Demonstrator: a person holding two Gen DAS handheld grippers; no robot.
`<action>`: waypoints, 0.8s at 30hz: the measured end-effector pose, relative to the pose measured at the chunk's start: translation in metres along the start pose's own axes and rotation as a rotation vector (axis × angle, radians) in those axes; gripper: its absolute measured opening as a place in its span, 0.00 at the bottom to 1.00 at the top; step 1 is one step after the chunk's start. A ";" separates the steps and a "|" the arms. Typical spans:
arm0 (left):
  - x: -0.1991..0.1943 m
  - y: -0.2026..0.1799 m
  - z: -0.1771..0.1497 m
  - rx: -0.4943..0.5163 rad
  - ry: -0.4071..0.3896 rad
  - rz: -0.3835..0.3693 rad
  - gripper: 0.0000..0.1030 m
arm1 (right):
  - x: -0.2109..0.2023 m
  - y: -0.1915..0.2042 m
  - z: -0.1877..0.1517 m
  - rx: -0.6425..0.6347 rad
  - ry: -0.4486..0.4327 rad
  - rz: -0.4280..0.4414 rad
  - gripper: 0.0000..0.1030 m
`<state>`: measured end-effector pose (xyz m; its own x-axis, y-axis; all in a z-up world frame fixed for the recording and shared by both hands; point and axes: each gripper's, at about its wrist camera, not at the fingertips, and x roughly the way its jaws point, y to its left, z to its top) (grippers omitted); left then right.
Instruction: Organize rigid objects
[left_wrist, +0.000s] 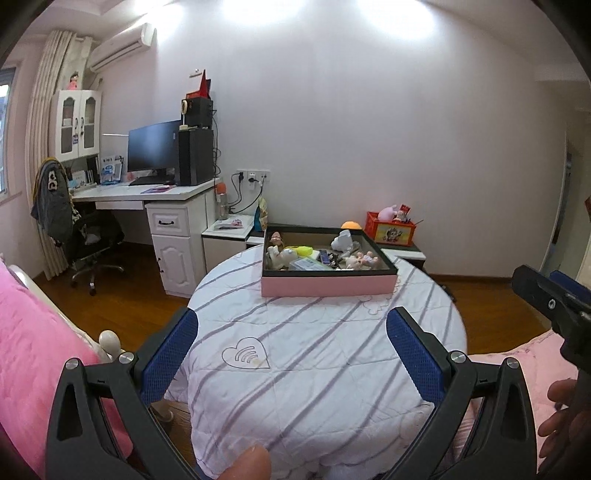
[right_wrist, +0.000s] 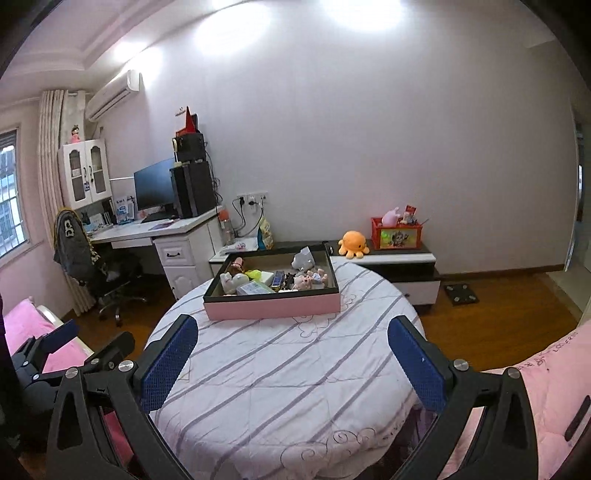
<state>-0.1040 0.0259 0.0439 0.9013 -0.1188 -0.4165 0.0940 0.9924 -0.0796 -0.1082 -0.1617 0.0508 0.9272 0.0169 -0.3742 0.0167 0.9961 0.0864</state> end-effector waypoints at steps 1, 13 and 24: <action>-0.004 -0.001 0.000 0.001 -0.008 0.002 1.00 | -0.005 0.000 0.000 -0.002 -0.011 -0.009 1.00; -0.021 -0.019 -0.008 0.040 -0.027 0.008 1.00 | -0.028 -0.004 -0.008 0.025 -0.059 -0.030 1.00; -0.024 -0.016 -0.007 0.034 -0.029 0.012 1.00 | -0.025 -0.004 -0.011 0.022 -0.048 -0.030 1.00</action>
<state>-0.1302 0.0128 0.0484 0.9143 -0.1060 -0.3908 0.0965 0.9944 -0.0438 -0.1358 -0.1655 0.0493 0.9432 -0.0180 -0.3319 0.0527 0.9940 0.0958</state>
